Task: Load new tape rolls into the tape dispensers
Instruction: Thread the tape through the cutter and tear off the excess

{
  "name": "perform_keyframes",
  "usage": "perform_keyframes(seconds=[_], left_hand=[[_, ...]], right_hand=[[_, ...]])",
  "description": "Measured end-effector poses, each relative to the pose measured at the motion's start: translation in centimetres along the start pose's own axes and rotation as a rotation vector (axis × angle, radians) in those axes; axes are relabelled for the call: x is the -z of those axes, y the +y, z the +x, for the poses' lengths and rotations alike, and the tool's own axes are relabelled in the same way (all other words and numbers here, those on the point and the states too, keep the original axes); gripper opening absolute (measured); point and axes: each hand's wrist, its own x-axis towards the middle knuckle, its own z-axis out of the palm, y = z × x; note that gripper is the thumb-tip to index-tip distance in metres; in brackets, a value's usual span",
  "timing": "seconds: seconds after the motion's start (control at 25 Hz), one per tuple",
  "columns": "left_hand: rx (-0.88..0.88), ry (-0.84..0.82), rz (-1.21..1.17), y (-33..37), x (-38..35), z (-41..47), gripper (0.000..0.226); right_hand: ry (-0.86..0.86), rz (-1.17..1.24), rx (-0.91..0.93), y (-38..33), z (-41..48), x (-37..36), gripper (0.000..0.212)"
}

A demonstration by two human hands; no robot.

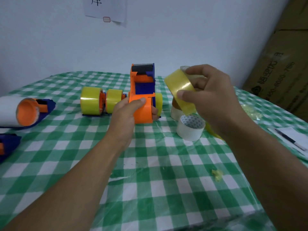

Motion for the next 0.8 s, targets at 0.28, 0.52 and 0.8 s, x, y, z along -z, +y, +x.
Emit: perform_keyframes(seconds=[0.28, 0.52, 0.8], left_hand=[[-0.049, 0.083, 0.129, -0.1, 0.4, 0.5, 0.018], [-0.041, 0.162, 0.065, 0.2, 0.7, 0.6, 0.027], [-0.009, 0.166, 0.041, 0.4, 1.0, 0.9, 0.03]], right_hand=[[-0.162, 0.349, -0.133, 1.8, 0.8, -3.9, 0.054], [-0.317, 0.375, -0.105, 3.1, 0.9, -5.8, 0.052], [-0.377, 0.261, -0.288, 3.9, 2.3, -6.8, 0.065]])
